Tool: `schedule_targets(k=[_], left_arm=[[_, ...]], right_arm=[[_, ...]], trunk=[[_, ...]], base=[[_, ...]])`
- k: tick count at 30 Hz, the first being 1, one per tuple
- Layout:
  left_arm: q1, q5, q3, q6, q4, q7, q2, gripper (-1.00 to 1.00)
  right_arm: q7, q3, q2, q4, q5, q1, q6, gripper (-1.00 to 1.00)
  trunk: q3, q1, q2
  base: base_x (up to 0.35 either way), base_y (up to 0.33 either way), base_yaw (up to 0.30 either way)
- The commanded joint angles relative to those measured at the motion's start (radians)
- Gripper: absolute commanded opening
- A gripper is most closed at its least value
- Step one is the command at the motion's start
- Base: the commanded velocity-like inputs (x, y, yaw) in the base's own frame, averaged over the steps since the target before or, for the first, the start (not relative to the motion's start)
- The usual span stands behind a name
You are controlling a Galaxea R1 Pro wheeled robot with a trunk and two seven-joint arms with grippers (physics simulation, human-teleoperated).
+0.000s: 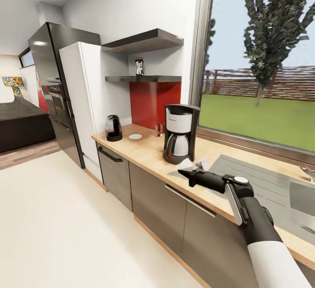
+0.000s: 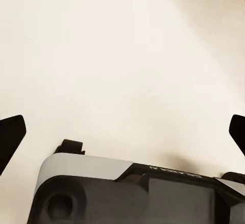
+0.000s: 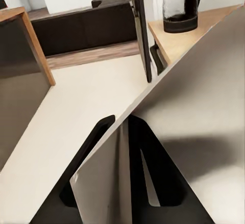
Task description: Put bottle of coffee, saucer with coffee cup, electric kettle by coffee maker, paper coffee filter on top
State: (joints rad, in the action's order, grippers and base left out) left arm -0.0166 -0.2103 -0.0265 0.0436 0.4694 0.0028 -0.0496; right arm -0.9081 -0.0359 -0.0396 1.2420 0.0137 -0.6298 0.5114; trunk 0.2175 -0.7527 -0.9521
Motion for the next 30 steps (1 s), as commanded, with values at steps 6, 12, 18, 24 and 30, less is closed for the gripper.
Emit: schedule_targets(k=[6,12,18,24,30], left_arm=[[0.000,-0.008,-0.003,0.000,0.002,0.000,0.001,1.00],[0.000,-0.009,-0.003,-0.001,0.002,0.000,0.001,1.00],[0.000,-0.009,-0.003,-0.002,0.002,0.000,0.001,1.00],[0.000,-0.009,-0.003,-0.002,0.002,0.000,0.002,1.00],[0.000,-0.009,-0.003,-0.002,0.002,0.000,0.002,1.00]], right_arm=[[0.001,-0.003,-0.007,0.096,-0.003,-0.004,0.181,-1.00],[0.003,-0.003,-0.032,0.141,-0.006,-0.027,0.320,-1.00],[0.004,0.000,-0.057,0.156,-0.056,-0.115,0.443,-1.00],[0.002,0.000,-0.074,0.159,-0.203,-0.216,0.481,-1.00],[-0.001,0.001,-0.078,0.150,-0.332,-0.358,0.492,-1.00]], trunk=[[0.001,0.000,-0.001],[0.001,0.000,-0.001],[0.001,0.000,-0.001],[0.001,0.000,-0.001],[0.001,0.000,-0.001]], base=[[0.000,0.000,0.000],[0.000,0.000,0.000],[0.000,0.000,0.000],[0.000,0.000,0.000],[0.000,0.000,0.000]])
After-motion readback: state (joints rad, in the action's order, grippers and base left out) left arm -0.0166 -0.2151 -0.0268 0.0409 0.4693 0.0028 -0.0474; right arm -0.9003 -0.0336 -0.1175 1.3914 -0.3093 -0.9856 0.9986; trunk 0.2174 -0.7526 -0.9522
